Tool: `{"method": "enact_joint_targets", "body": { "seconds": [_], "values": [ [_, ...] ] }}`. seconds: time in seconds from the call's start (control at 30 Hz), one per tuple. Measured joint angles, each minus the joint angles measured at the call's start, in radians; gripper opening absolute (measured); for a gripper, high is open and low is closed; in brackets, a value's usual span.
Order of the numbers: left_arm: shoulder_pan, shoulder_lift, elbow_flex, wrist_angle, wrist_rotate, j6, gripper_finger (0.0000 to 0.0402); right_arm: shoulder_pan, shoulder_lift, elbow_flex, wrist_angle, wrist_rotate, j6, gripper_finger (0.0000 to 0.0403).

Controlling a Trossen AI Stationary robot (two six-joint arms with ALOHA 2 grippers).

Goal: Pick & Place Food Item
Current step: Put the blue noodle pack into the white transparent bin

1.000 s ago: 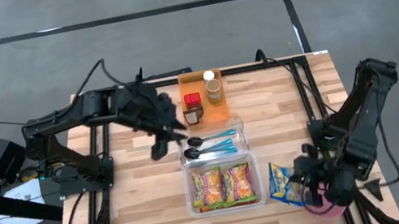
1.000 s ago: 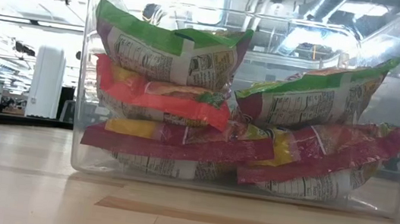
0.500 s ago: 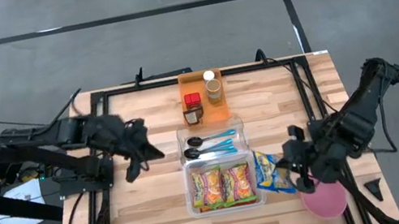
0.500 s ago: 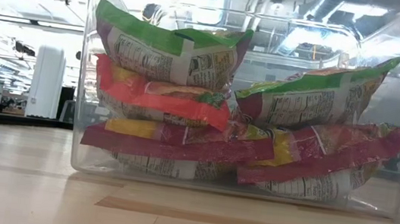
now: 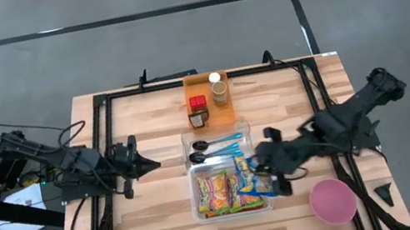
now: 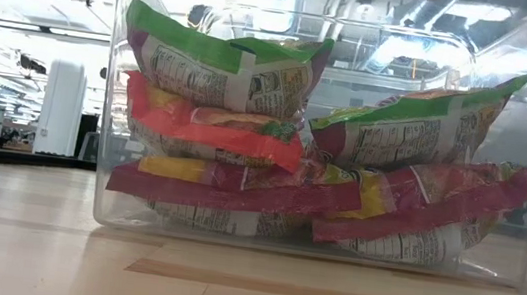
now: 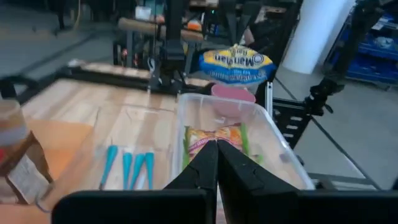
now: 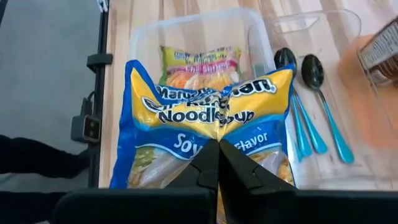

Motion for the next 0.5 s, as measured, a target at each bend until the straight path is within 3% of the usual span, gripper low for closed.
{"method": "enact_joint_targets", "body": {
  "seconds": [0.2, 0.5],
  "values": [
    [0.057, -0.085, -0.110, 0.146, 0.020, 0.091, 0.0000, -0.077, 0.078, 0.046, 0.074, -0.063, -0.055, 0.0000],
    [0.203, -0.242, -0.212, 0.143, 0.239, 0.089, 0.0000, -0.132, 0.120, 0.084, 0.072, -0.127, -0.060, 0.0000]
  ]
}}
